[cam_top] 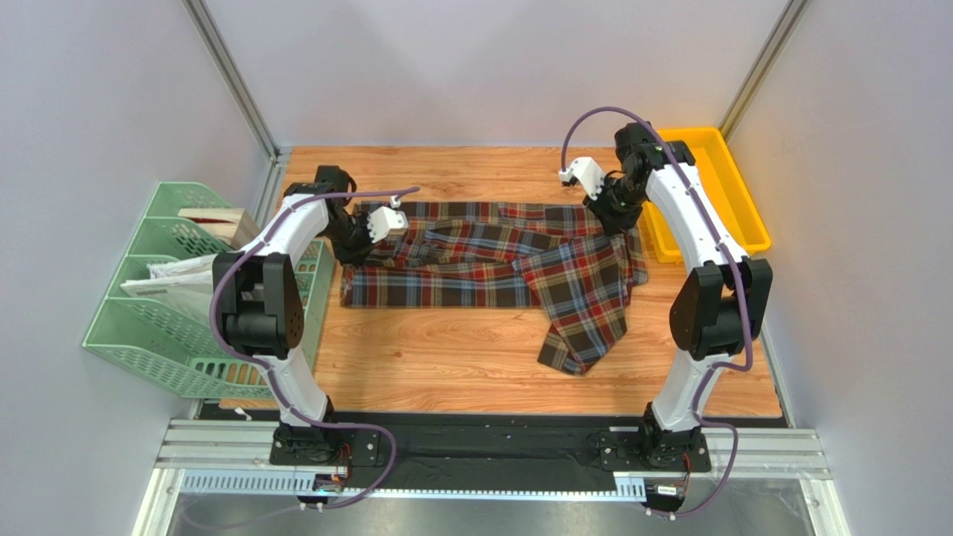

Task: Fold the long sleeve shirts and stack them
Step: Fold the shirt

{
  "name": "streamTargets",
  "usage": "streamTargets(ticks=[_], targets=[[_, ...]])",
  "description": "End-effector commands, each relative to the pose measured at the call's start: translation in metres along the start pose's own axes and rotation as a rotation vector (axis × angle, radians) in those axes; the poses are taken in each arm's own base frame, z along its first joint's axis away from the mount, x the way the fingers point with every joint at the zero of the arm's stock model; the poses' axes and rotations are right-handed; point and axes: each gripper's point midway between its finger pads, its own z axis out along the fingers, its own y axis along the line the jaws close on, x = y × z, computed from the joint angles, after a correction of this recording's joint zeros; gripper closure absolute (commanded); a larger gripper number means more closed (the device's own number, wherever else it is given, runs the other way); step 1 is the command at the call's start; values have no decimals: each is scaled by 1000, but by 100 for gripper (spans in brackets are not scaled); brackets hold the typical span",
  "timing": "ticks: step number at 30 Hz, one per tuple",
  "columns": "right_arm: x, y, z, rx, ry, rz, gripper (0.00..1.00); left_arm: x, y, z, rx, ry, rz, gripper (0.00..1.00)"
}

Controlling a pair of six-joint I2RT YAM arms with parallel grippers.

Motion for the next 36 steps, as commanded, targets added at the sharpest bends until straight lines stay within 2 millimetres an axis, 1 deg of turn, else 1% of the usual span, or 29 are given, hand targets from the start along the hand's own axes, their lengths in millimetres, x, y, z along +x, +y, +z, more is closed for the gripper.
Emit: streamTargets(ticks=[1,5,10,15,18,23,25,27,29,30,31,32,33,34,35,36], targets=[[-11,-15,-3,41,-35,12,100,-4,15,-4,-38,-17,-12,100],[-7,-15,7,27,-16,16,100,-3,19,-1,-46,-11,-14,100],[0,-12,21,8,9,27,100,0,19,6,-34,1,-27,100],[5,-13,33,4,28,38,100,4,22,12,-30,16,-37,100],[5,-17,36,8,30,44,100,6,25,16,-32,24,-47,100],[3,-20,38,16,30,44,100,3,31,16,-42,22,-51,100],[3,-21,40,17,34,41,100,5,32,19,-40,30,-53,100],[6,-23,47,12,48,50,100,8,33,22,-36,44,-59,100],[10,-24,54,9,69,71,100,11,34,27,-32,56,-66,96],[10,-26,57,12,75,80,99,11,35,28,-36,57,-85,92],[12,-28,57,23,84,109,95,12,37,30,-44,60,-99,89],[13,-28,62,21,97,123,91,10,43,29,-69,49,-119,86],[14,-29,62,25,102,143,90,8,46,28,-85,40,-140,78],[15,-35,59,40,97,171,87,5,51,21,-109,13,-203,70],[16,-35,57,38,92,216,75,0,57,16,-135,-16,-228,68],[22,-36,54,29,96,256,69,-5,59,11,-149,-39,-248,64]])
